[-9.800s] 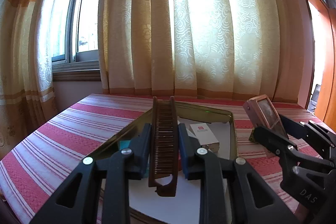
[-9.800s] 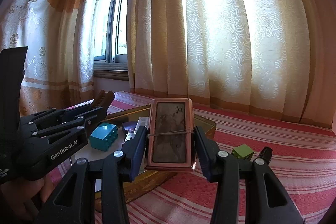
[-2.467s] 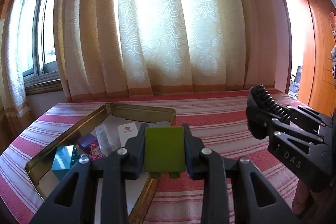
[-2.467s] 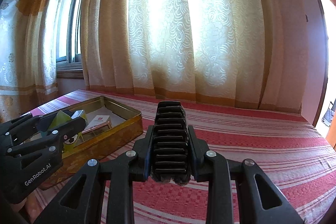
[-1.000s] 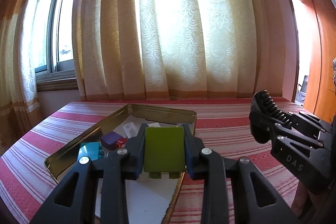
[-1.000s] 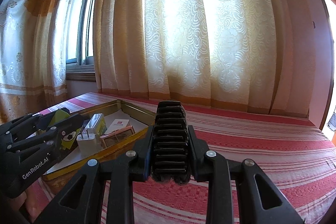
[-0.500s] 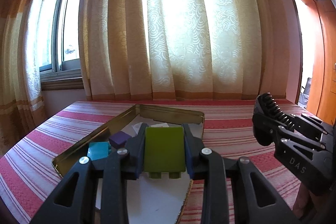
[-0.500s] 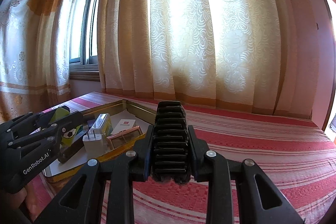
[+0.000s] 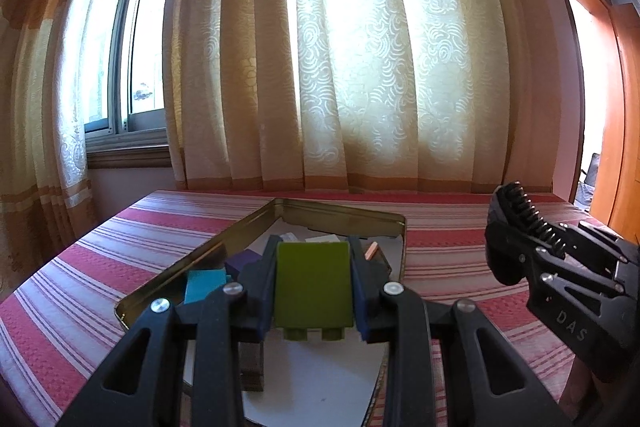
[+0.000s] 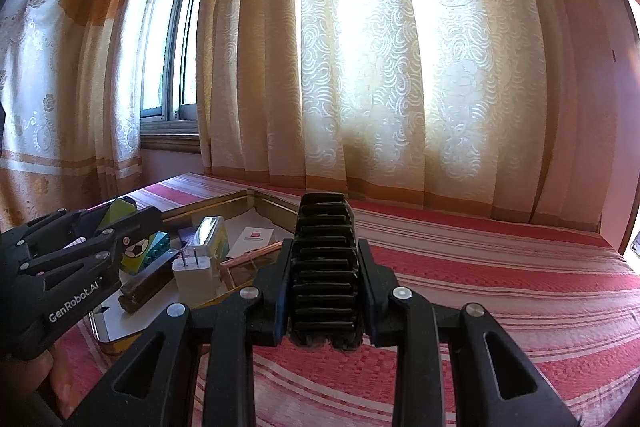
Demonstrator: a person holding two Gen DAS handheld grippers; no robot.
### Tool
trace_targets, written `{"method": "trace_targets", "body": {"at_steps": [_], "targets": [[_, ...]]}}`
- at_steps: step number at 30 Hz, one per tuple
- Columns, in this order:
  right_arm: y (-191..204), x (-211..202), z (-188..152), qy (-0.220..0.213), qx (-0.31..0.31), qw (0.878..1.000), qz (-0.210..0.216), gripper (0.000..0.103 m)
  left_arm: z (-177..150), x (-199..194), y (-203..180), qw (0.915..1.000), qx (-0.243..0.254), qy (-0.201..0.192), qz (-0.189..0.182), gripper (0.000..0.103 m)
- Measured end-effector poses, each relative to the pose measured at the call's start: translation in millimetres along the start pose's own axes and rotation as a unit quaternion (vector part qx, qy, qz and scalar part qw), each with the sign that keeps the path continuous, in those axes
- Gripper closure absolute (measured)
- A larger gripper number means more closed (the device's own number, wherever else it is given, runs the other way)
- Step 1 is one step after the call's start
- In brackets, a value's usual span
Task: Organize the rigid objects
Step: 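Lower the green cube and black clip over the tin tray with both grippers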
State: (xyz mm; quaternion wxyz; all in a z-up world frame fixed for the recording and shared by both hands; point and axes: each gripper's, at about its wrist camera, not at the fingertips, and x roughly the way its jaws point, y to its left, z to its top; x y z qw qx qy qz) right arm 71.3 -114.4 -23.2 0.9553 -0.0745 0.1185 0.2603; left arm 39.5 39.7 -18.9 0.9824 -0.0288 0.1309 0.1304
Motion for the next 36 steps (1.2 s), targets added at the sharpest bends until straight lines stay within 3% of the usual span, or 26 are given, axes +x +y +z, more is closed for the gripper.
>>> {"method": "trace_targets", "body": {"at_steps": [36], "targets": [[28.6,9.4,3.0,0.002,-0.015,1.000,0.024,0.072,-0.7,-2.2,30.7,0.9996,-0.019,-0.004,0.022,0.073]]}}
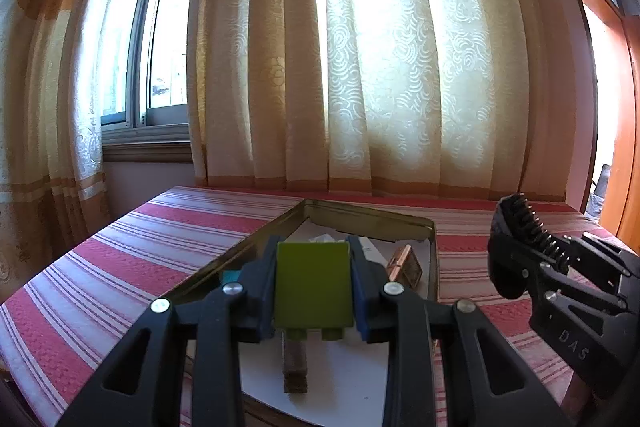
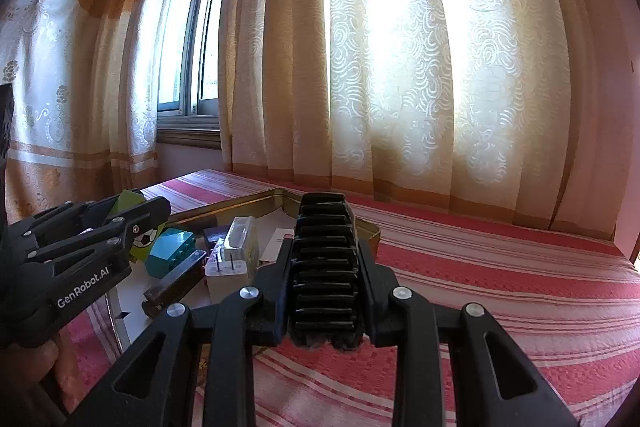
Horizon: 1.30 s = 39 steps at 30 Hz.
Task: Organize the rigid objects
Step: 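Lower the green cube and black clip over the tin tray with both grippers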
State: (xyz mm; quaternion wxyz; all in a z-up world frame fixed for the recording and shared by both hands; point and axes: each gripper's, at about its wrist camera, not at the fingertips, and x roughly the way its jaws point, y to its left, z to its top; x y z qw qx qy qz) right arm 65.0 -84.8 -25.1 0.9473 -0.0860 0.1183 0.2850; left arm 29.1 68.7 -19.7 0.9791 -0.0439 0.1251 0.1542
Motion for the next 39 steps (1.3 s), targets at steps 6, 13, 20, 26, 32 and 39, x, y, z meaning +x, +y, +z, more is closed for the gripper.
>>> {"method": "trace_targets", "body": {"at_steps": [6,13,20,26,32,39], "targets": [[6.1,1.8,0.4,-0.001,-0.001,1.000,0.004,0.072,-0.9,1.7,4.8,1.0000,-0.001,0.004,0.002,0.073],[12.2,5.8,2.2,0.002,-0.003,1.000,0.008,0.072,-1.0,2.8,9.4,1.0000,-0.002,0.006,0.001,0.073],[21.4,8.7,3.9,0.003,-0.009,1.000,0.012,0.072,-0.8,3.6,17.0,1.0000,-0.004,0.007,0.005,0.073],[28.8,10.5,4.6,0.003,-0.014,1.000,0.015,0.072,-0.4,5.2,21.0,0.9999,-0.005,0.009,0.007,0.073],[32.3,12.9,5.7,0.005,-0.016,1.000,0.019,0.072,0.0,8.1,21.9,0.9999,0.001,0.015,0.006,0.073],[36.8,15.5,7.0,0.007,-0.019,1.000,0.021,0.072,1.3,10.3,26.4,0.9998,-0.003,0.018,0.008,0.073]]}}
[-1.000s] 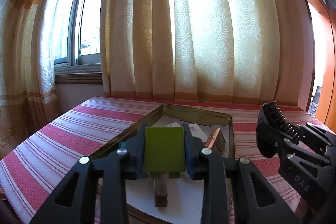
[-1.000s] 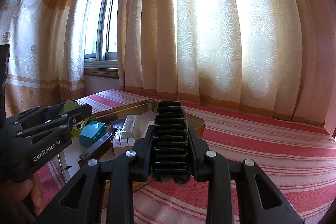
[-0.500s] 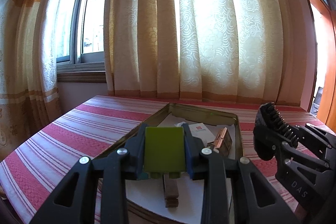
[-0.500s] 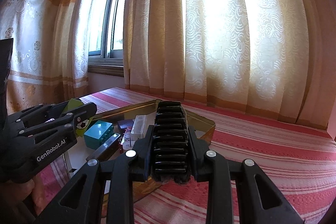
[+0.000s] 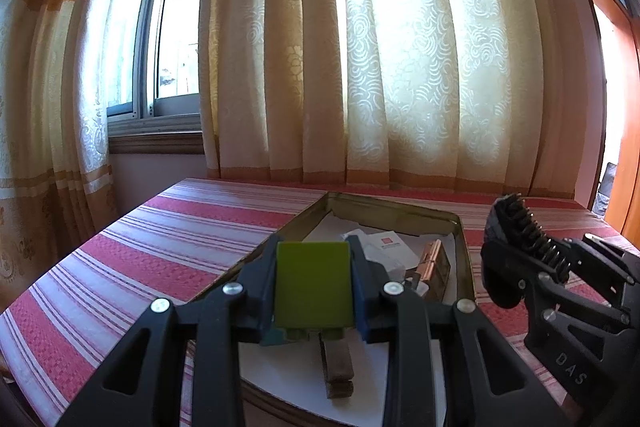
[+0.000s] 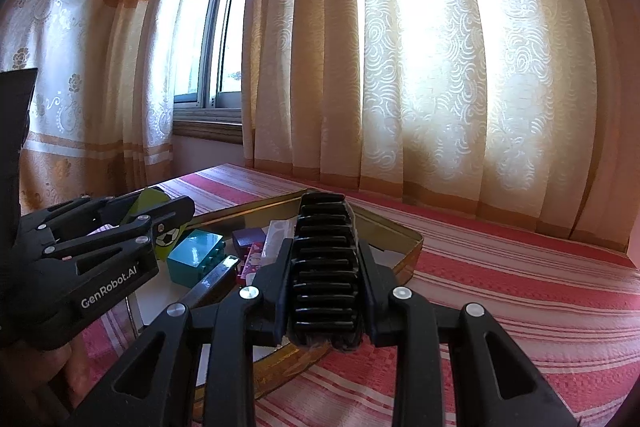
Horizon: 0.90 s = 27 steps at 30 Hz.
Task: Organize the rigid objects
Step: 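Lower the green cube and black clip over the tin tray with both grippers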
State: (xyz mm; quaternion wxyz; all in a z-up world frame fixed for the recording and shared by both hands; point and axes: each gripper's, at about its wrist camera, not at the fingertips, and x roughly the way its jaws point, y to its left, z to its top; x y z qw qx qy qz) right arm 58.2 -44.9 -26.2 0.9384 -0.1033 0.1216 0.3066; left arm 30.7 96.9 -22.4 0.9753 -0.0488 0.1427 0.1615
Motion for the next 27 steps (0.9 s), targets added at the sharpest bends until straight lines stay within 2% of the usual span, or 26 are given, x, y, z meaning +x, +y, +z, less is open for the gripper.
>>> {"method": "trace_targets", "body": {"at_steps": [27], "targets": [[12.3,10.6,3.6,0.011,-0.009,1.000,0.009,0.072,0.6,9.0,10.2,0.9999,0.006,0.016,-0.001,0.073]]}}
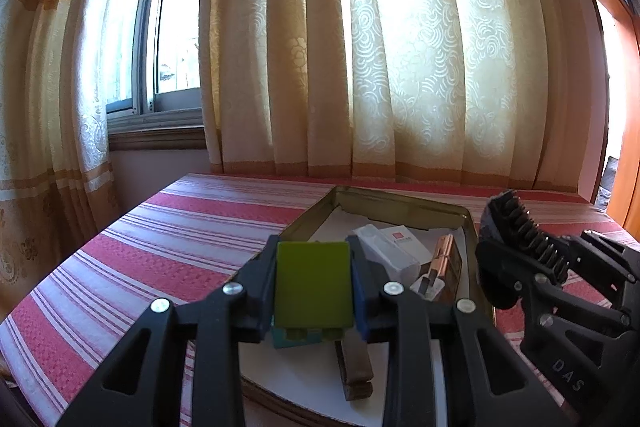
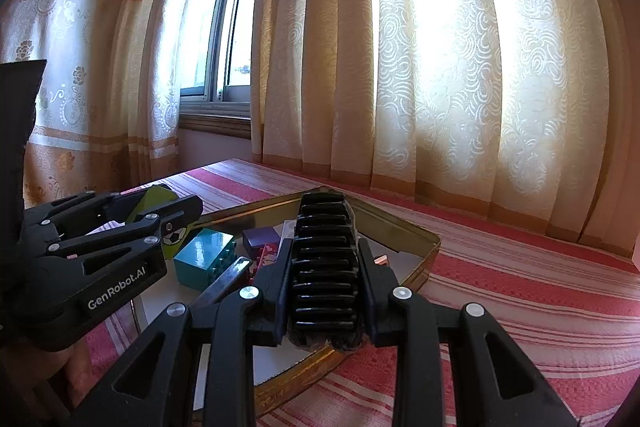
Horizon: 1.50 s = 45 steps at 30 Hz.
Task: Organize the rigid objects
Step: 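Lower the green cube and black clip over the tin tray with both grippers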
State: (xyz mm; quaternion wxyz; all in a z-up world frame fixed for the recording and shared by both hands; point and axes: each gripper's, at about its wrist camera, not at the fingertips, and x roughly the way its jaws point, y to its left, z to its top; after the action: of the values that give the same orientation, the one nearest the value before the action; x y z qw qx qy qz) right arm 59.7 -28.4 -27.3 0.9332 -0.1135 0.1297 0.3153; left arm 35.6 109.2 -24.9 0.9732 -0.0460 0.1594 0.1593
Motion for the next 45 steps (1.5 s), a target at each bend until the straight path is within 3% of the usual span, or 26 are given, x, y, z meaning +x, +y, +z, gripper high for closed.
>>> {"method": "trace_targets", "body": {"at_steps": [20,30,37,41,45], "targets": [[-1.0,9.0,0.6,0.019,0.010,1.000,0.015,0.072,0.4,15.8,-2.5,0.9992,0.009,0.036,-0.017,0.073],[-5.9,21.5,3.9,0.035,0.021,0.999,0.023,0.072,17.2,18.3,4.5,0.9986,0.017,0.047,-0.019,0.073],[-11.9,33.0,17.0,0.050,0.030,0.997,0.042,0.072,18.5,37.6,4.2,0.9930,0.013,0.104,-0.053,0.073],[-21.4,40.3,32.3,0.056,0.042,0.996,0.046,0.072,20.5,44.6,0.3,0.9916,0.025,0.116,-0.050,0.073],[-28.8,58.9,43.5,0.095,0.052,0.992,0.062,0.072,21.0,55.8,-0.7,0.9880,0.026,0.140,-0.060,0.073]]}}
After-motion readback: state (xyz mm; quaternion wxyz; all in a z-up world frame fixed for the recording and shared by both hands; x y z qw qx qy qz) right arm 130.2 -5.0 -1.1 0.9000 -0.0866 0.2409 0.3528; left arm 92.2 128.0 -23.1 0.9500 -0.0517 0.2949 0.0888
